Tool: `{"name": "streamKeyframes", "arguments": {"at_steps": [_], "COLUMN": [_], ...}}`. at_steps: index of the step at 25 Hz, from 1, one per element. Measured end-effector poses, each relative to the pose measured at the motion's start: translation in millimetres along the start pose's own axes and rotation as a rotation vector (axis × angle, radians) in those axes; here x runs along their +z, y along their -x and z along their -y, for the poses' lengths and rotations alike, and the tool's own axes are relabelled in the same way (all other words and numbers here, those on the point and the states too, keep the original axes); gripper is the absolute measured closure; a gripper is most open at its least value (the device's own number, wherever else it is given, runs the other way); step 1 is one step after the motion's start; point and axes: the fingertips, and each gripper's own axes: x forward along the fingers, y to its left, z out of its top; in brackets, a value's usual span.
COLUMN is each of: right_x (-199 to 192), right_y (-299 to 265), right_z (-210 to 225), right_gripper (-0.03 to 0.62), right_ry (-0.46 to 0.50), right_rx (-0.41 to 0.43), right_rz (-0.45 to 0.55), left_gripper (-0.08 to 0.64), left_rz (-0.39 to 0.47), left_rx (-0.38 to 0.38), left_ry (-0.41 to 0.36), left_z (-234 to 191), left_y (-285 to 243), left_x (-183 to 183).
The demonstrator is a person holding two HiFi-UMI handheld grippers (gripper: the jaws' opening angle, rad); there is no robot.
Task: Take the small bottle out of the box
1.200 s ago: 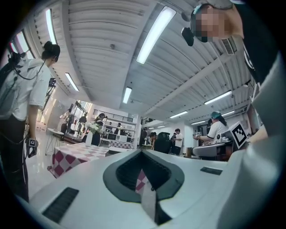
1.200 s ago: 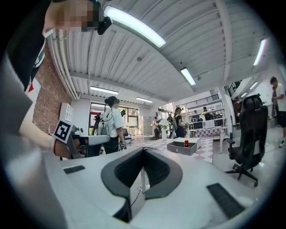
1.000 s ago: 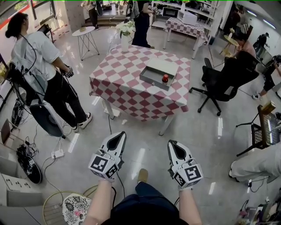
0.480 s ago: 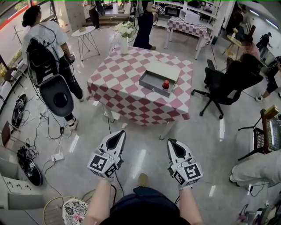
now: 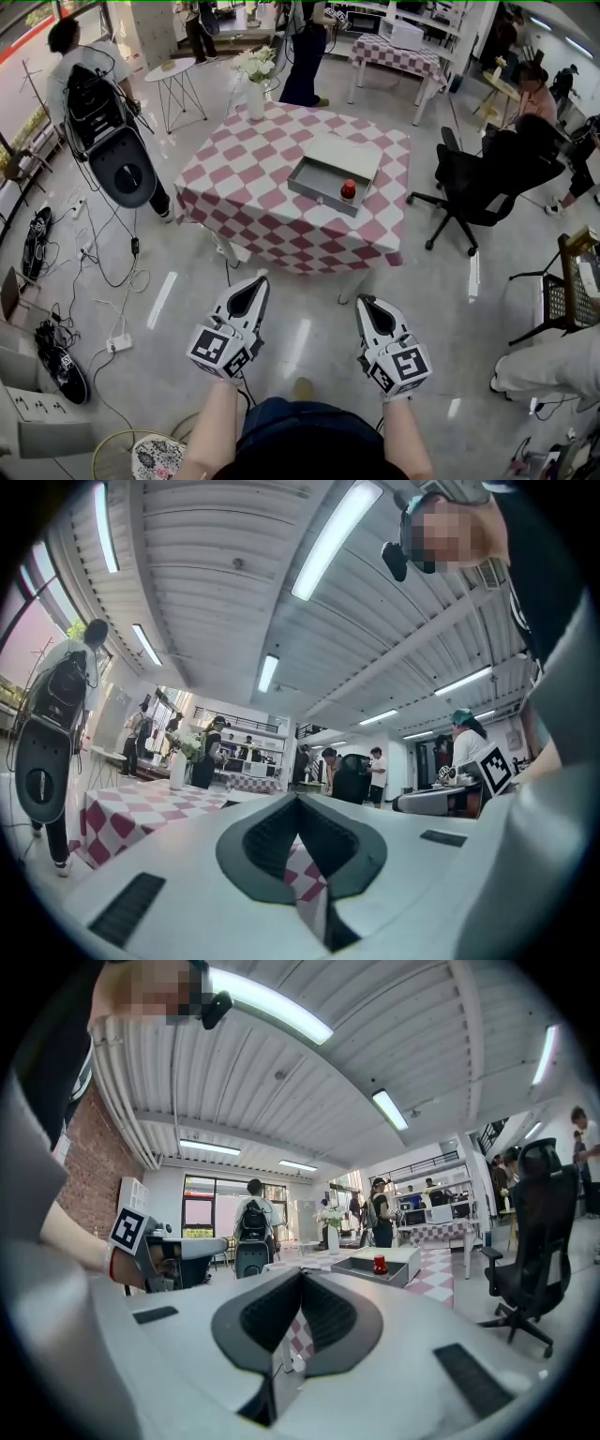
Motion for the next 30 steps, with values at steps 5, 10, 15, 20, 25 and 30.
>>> {"name": "streamKeyframes", "arguments": {"at_steps": [5, 10, 15, 20, 25, 30], "right_x": [-3, -7, -9, -12, -12, -10], "right_y": [-8, -13, -25, -39, -57, -75], "right_z": [9, 16, 18, 17, 25, 35], "right_gripper": [0.588, 0.588, 0.588, 0.588, 0.588, 0.588], "right_ry": [-0.003, -0.011, -0.019, -0.015, -0.018, -0.017], "right_rx": [0.006, 0.003, 0.009, 0.028, 0.024, 0.024], "right_rz": [-0.011, -0.024, -0.025, -0.04, -0.048, -0.057], "left_gripper": [0.56, 0.56, 0.56, 0.559, 0.559, 0.56], "left_rz": [-0.006, -0.014, -0.019, -0.022, -0.033, -0.029], "left_rx": [0.004, 0.004, 0.011, 0.029, 0.027, 0.018], "left_ry": [0.007, 0.016, 0.018, 0.031, 0.036, 0.045], "left_z": [-5, -8, -16, -28, -42, -55], "left_y": [-12, -19, -22, -26, -38, -57], "left_x": [-4, -9, -12, -15, -18, -16]}}
